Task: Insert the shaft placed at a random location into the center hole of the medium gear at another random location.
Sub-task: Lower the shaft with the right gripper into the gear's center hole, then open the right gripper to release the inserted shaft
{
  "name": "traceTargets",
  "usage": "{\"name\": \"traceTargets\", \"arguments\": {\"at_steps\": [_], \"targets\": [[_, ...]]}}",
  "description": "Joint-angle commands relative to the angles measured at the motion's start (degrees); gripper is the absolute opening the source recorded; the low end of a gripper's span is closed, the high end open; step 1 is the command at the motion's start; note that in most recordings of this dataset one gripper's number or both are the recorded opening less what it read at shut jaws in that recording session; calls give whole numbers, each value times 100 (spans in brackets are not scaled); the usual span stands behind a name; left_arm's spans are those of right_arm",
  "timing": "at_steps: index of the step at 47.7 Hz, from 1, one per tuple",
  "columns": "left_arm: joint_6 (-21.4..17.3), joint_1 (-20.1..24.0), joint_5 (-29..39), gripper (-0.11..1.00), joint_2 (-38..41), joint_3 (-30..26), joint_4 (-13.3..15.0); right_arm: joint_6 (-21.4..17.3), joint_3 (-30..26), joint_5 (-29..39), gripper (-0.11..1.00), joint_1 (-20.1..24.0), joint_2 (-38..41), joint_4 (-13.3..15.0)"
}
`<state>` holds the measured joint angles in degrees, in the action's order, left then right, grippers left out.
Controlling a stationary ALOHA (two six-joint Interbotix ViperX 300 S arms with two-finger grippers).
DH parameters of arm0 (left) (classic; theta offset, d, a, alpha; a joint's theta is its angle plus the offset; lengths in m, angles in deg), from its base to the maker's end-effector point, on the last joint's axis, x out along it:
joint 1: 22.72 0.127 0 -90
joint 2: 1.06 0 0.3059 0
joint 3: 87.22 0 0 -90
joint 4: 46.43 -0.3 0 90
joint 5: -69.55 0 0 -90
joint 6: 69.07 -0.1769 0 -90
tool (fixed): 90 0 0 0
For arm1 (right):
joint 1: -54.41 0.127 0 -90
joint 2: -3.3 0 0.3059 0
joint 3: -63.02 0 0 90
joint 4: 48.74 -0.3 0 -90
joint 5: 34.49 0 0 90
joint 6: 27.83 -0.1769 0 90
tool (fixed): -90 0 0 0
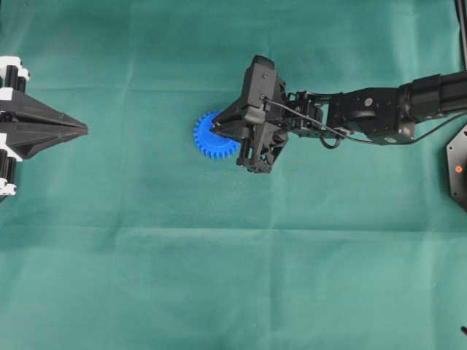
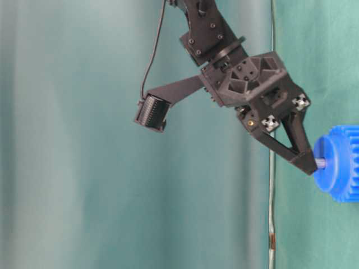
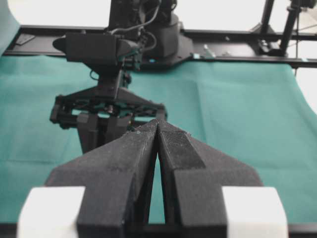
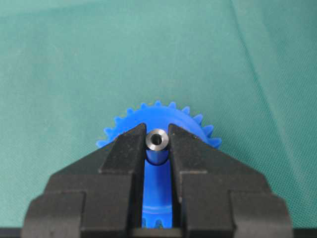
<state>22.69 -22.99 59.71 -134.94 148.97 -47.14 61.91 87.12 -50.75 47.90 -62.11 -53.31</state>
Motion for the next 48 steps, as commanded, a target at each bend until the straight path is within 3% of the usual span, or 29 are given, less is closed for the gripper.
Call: {"name": "traceTargets", "arguments": {"at_steps": [1, 38, 42, 48], "targets": [[0, -9, -18, 1, 35, -141, -9, 18, -141, -70, 14, 18, -53, -18], [0, -9, 9, 1, 35, -141, -9, 35, -132, -97, 15, 18, -26, 9], [0, -9, 9, 1, 44, -141, -9, 35, -132, -88, 27, 18, -26, 9], [0, -9, 44, 1, 44, -141, -9, 35, -123, -97, 64, 18, -26, 9]]}}
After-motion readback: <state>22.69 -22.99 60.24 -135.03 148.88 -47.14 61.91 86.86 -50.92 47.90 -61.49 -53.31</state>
